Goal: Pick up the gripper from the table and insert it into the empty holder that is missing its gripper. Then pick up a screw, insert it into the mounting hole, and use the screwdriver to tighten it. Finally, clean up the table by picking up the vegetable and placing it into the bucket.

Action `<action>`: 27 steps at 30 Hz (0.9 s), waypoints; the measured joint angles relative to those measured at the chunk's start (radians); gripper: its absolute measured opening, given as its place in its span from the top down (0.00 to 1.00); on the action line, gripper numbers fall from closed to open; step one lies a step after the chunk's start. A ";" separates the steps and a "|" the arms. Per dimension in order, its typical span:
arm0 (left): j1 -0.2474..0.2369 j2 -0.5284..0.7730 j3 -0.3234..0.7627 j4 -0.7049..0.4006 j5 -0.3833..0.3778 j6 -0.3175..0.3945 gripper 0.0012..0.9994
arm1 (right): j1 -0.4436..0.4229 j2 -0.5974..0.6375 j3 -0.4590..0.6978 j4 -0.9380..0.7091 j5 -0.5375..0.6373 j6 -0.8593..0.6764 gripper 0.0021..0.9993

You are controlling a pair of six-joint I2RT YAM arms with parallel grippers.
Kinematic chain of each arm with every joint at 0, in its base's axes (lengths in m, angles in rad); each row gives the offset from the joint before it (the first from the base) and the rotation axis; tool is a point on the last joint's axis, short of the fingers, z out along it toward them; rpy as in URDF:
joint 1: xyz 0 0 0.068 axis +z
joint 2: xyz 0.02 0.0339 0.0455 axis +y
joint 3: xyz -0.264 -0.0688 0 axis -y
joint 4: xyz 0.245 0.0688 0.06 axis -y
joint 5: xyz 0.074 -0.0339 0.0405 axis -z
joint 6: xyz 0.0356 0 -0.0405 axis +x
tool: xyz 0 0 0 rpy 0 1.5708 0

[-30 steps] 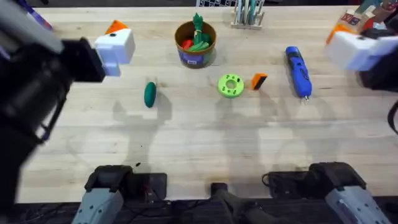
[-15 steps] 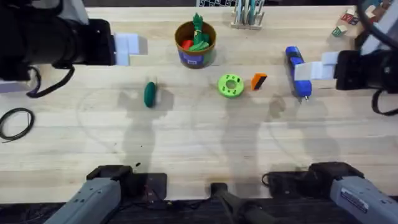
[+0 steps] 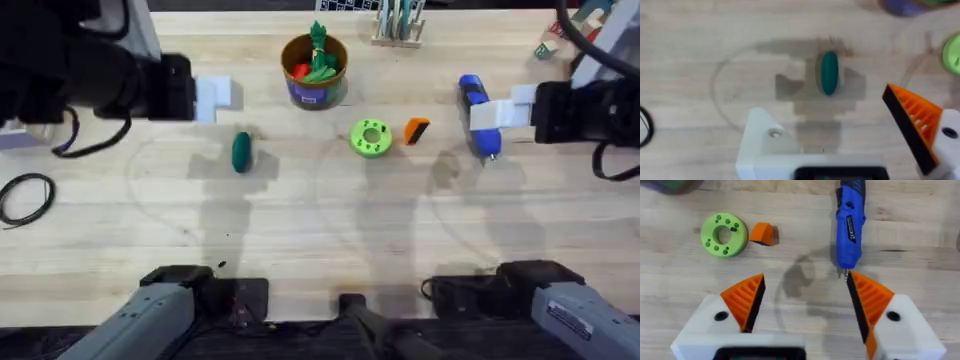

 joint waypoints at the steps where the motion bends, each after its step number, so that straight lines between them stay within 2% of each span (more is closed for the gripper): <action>1: 0.000 0.002 0.000 -0.037 0.000 0.000 0.01 | 0.000 0.000 0.000 0.001 0.000 0.000 0.01; 6: 0.000 0.040 0.000 -0.180 0.001 -0.006 0.01 | 0.000 0.000 0.000 0.009 0.000 0.000 0.01; 10: -0.023 0.078 0.000 -0.191 0.003 -0.032 0.01 | 0.000 0.000 0.000 0.012 0.000 0.000 0.01; 14: -0.061 0.086 -0.038 -0.101 0.006 -0.041 0.01 | 0.000 0.000 0.000 0.012 0.000 0.000 0.01; 18: -0.062 0.109 -0.115 -0.008 0.023 -0.036 0.01 | 0.000 0.000 0.000 0.012 0.000 0.000 0.01; 27: -0.059 0.343 -0.133 0.078 0.030 -0.015 0.01 | 0.000 0.000 0.000 0.012 0.000 0.000 0.01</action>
